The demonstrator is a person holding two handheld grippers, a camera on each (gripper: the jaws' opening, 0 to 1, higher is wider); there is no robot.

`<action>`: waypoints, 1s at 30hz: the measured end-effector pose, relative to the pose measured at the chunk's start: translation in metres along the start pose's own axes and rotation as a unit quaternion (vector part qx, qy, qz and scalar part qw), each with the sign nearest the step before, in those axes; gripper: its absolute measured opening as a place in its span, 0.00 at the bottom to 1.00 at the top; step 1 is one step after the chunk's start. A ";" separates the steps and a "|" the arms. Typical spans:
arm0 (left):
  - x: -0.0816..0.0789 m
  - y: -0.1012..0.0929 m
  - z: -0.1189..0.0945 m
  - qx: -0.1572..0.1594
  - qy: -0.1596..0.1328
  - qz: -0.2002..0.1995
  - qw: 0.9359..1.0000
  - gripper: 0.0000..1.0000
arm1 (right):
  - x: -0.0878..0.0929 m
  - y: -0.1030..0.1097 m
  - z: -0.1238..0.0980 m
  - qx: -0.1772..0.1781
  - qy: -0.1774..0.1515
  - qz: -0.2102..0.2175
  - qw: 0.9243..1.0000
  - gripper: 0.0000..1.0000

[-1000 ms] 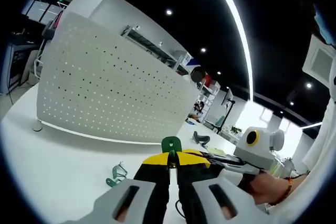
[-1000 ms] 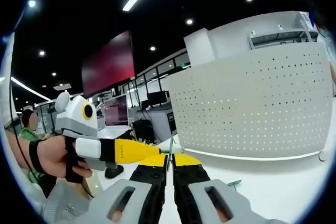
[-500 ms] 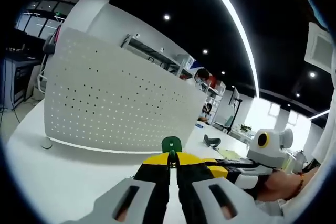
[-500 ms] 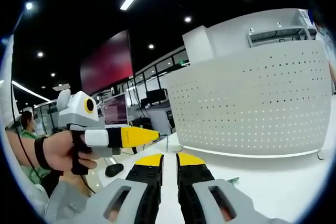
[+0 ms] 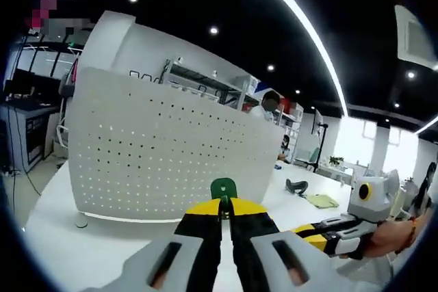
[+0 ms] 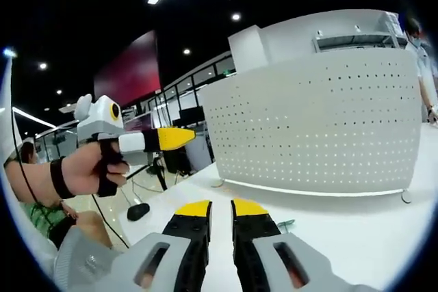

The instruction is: Insert the hook assembly into the mounting plate slot until the hook locks in place.

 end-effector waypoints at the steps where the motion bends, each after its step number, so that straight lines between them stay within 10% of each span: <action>1: -0.001 0.001 0.002 -0.002 0.000 0.003 1.000 0.03 | 0.000 0.000 -0.001 0.002 0.000 0.000 1.000 0.10; 30: -0.050 0.042 0.047 -0.088 -0.036 0.077 0.992 0.03 | 0.011 -0.001 -0.008 0.007 0.013 0.016 1.000 0.12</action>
Point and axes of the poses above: the point that each gripper's makers call its tool centre point, and the gripper's own axes: z roughly forward along the fingers, y roughly to its left, x roughly out of its underside, the point moved 2 cm from there along -z, roughly backward along the fingers, and after that the axes turned 15 degrees about -x, right-handed, at the moved point
